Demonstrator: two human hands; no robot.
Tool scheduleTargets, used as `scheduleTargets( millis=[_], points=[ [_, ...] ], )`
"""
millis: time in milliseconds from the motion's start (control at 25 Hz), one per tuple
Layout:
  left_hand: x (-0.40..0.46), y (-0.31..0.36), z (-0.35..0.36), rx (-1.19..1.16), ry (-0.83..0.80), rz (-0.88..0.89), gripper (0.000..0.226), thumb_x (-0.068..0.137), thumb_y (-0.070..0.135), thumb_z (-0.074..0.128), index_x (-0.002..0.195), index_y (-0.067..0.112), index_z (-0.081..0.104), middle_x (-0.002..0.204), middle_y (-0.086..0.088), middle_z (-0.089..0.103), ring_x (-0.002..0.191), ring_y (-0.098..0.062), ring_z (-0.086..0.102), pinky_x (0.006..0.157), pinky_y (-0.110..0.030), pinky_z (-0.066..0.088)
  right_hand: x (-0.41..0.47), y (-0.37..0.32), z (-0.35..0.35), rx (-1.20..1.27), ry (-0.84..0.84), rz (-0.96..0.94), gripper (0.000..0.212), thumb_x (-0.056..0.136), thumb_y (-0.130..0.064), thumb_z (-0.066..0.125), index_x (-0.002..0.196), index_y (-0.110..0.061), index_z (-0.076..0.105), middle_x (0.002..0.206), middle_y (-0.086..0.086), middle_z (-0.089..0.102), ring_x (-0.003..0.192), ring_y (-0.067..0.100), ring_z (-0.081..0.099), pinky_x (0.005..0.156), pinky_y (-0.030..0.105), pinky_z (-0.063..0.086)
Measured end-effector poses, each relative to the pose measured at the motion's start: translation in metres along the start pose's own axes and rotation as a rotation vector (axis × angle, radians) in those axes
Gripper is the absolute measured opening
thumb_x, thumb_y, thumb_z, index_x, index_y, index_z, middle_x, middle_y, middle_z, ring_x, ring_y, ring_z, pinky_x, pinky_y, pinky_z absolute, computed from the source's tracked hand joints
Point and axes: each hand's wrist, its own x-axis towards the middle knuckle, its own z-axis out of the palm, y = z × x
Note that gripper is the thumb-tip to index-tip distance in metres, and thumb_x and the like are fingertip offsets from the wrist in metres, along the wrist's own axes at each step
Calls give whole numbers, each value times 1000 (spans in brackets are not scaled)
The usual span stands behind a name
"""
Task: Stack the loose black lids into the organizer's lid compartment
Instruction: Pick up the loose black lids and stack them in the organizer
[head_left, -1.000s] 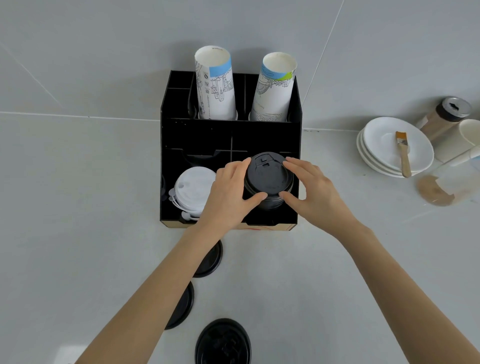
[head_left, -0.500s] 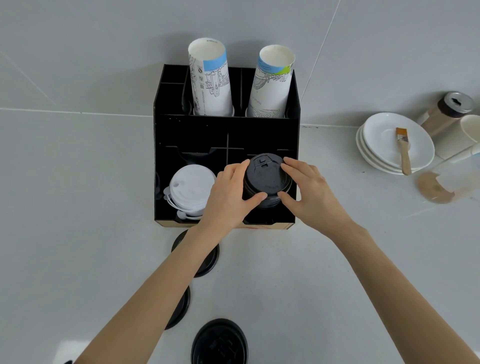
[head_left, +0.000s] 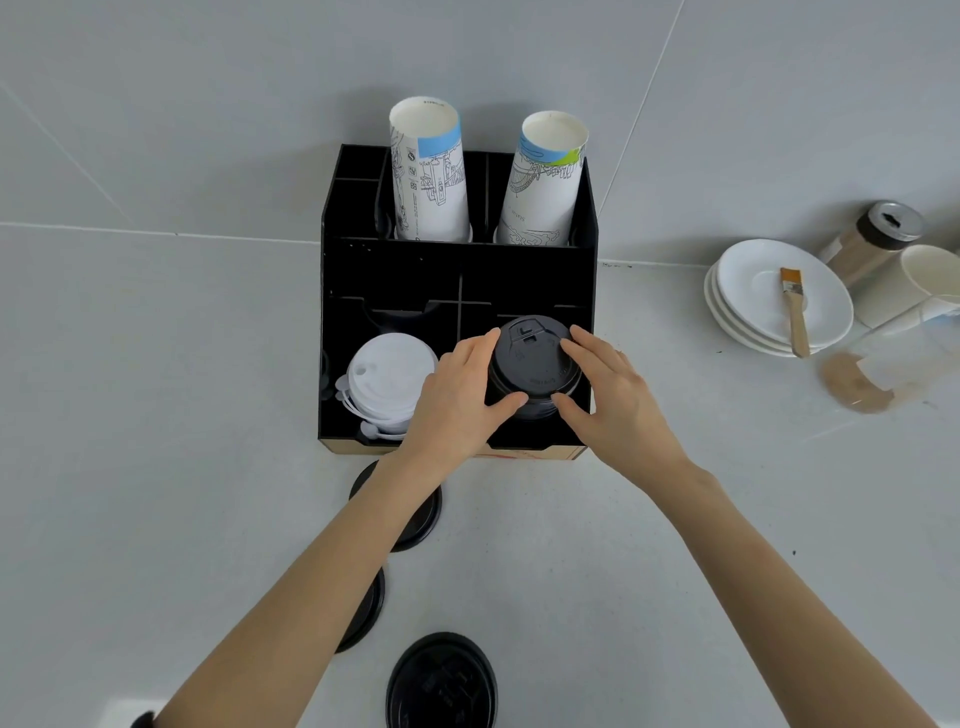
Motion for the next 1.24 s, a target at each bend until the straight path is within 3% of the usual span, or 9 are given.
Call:
scheduleTargets(
  millis=[120,400,560,800,1000,1240],
  points=[
    [-6,-5,-9,-18,12,9,66,82,27,60,136,14,24,142,-9,35,127,-27,37,105,-46,37,-5,-7,1,43,29,-14,53,85,-14,56,133,-12,36,148,4,31,135,19,29,106,23,24],
    [-42,-26,-31,-80,49,29,54,83,26,58,131,17,35,135,-7,44,124,-23,40,101,-34,33,-28,-42,18,119,37,-140,47,83,-26,56,128,-17,43,138,0,46,127,12,41,100,21,35],
    [-70,-49,-39,-60,36,29,49,83,25,58,128,19,39,131,-4,49,121,-20,44,98,-31,34,-44,-56,40,114,-53,-179,49,81,-33,50,127,-18,42,134,-1,49,124,10,42,99,11,28],
    [-104,-88,-38,-34,-43,-72,46,85,28,56,127,20,42,131,-3,49,120,-22,45,103,-35,35,-64,-58,77,116,-165,-102,45,85,-29,54,126,-15,44,132,2,50,120,17,47,100,33,43],
    [-109,-103,-28,7,-98,-178,48,84,25,57,128,17,40,133,-8,47,121,-25,45,104,-43,37,-74,-59,100,93,-274,41,43,88,-25,50,128,-13,40,133,2,46,121,18,45,101,34,41],
    [-105,-108,-19,-9,-77,-212,51,84,24,57,130,15,37,134,-11,45,120,-28,45,103,-42,38,-79,-64,115,122,-293,139,43,88,-20,50,128,-7,40,129,9,45,112,24,52,96,35,45]
  ],
)
